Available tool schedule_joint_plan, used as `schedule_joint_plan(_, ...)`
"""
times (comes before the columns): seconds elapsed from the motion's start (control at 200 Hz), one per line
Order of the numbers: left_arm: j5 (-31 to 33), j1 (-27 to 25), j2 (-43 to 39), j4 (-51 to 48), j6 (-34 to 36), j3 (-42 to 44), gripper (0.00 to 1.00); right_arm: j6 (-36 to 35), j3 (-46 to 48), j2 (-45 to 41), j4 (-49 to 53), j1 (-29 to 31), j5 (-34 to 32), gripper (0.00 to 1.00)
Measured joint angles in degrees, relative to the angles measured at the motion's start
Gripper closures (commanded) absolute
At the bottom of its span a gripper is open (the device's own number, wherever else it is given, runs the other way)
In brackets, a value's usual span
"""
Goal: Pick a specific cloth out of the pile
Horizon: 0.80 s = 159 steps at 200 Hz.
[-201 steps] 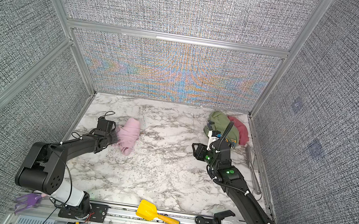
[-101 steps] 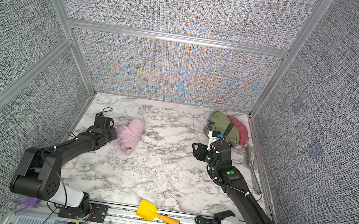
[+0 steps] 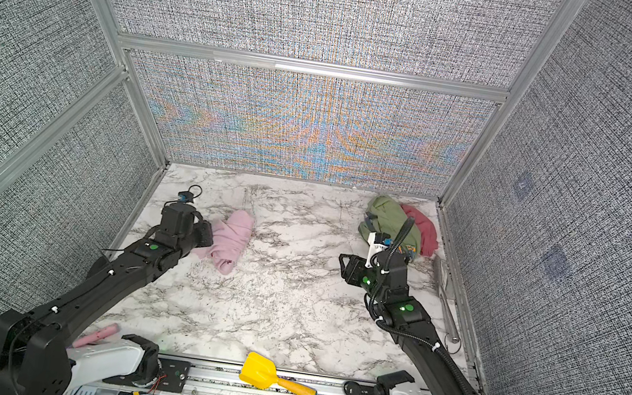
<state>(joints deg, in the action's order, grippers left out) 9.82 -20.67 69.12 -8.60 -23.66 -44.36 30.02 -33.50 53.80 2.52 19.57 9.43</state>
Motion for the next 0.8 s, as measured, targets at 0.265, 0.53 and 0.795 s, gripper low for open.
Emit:
schedule_joint_plan(0.265, -2.05, -0.94, 10.82, 2.99, -1.53, -0.81, 0.68, 0.63, 1.53, -2.43, 0.87, 0.2, -0.26, 0.44)
schedule_joint_plan(0.53, -1.79, -0.92, 18.53, 4.11, -4.09, -3.78, 0.62, 0.07, -0.85, -0.02, 1.53, 0.2, -1.27, 0.44)
schedule_joint_plan(0.795, -1.62, -0.42, 21.03, 4.63, -5.55, -3.61, 0.6, -0.9, -4.79, 5.99, 1.55, 0.28, -0.44, 0.44)
